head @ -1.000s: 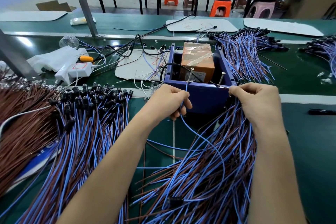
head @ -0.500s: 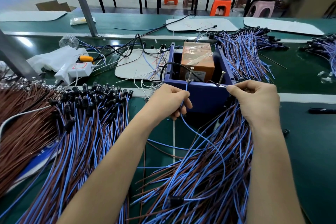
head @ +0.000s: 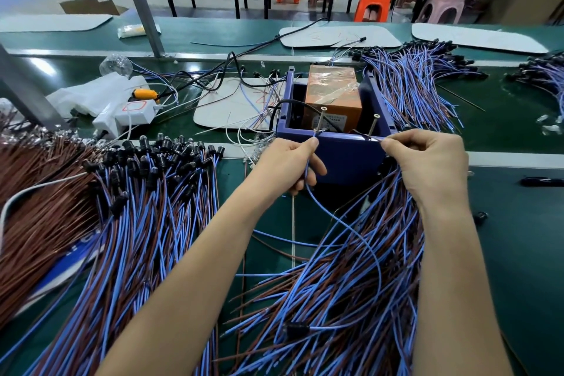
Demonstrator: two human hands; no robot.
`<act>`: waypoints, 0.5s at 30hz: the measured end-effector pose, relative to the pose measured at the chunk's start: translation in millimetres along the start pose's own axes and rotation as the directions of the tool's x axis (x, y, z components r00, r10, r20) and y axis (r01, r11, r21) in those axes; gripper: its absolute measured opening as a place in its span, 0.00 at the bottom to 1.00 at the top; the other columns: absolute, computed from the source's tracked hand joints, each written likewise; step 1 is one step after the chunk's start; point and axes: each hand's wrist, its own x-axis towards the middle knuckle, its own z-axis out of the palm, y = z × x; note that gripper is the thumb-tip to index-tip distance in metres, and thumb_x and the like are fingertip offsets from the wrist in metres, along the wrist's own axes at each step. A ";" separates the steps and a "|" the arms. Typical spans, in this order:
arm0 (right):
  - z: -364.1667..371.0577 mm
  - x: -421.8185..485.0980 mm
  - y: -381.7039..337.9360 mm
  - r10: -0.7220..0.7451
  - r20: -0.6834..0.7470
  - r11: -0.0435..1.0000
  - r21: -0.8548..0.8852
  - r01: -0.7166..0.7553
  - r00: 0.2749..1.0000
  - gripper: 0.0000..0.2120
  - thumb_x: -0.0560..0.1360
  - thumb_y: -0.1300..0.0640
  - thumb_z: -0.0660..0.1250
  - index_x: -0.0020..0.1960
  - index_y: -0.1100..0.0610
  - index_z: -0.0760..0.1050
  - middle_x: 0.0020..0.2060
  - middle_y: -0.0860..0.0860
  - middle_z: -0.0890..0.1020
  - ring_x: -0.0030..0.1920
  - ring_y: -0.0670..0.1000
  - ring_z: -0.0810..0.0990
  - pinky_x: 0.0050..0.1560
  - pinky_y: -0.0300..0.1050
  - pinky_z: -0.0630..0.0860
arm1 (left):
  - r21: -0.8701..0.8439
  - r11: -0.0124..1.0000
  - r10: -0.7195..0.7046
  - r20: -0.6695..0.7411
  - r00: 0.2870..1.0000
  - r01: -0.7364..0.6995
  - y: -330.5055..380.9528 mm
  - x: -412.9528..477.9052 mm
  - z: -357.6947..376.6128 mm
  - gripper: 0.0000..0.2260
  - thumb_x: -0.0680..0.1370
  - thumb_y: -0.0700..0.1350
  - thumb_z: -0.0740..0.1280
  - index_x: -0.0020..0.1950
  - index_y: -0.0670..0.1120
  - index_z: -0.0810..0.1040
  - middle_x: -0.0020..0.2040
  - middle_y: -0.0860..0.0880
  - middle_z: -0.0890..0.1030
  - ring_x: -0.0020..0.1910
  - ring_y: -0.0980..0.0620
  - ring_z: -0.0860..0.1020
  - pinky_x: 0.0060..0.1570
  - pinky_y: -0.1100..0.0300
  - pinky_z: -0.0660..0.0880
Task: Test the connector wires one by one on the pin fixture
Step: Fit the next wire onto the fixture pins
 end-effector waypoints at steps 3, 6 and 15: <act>0.3 -0.1 -0.3 -0.027 -0.006 0.999 -0.019 0.026 1.000 0.04 0.70 0.56 0.73 0.38 0.49 0.81 0.28 0.43 0.78 0.30 0.41 0.73 0.35 0.35 0.68 | -0.097 0.995 -0.006 -0.031 0.999 0.003 -0.8 0.4 4.1 0.19 0.82 0.50 0.59 0.38 0.44 0.82 0.26 0.52 0.79 0.19 0.58 0.65 0.21 0.67 0.63; 0.7 0.1 -1.7 -0.053 -0.010 0.998 -0.035 0.052 0.999 0.05 0.70 0.57 0.73 0.37 0.48 0.80 0.29 0.43 0.78 0.30 0.42 0.73 0.36 0.37 0.70 | -0.315 0.947 -0.076 -0.056 0.996 0.055 1.6 0.7 8.0 0.12 0.81 0.46 0.63 0.42 0.43 0.81 0.31 0.51 0.82 0.21 0.59 0.67 0.22 0.69 0.66; 7.7 -3.8 -9.6 -0.069 0.017 0.997 -0.044 0.069 0.998 0.07 0.70 0.59 0.72 0.38 0.47 0.79 0.32 0.50 0.80 0.35 0.53 0.80 0.44 0.50 0.80 | -0.530 0.845 -0.117 -0.050 0.992 0.073 -1.3 4.8 9.0 0.13 0.79 0.48 0.65 0.40 0.41 0.81 0.28 0.52 0.79 0.22 0.60 0.70 0.24 0.70 0.70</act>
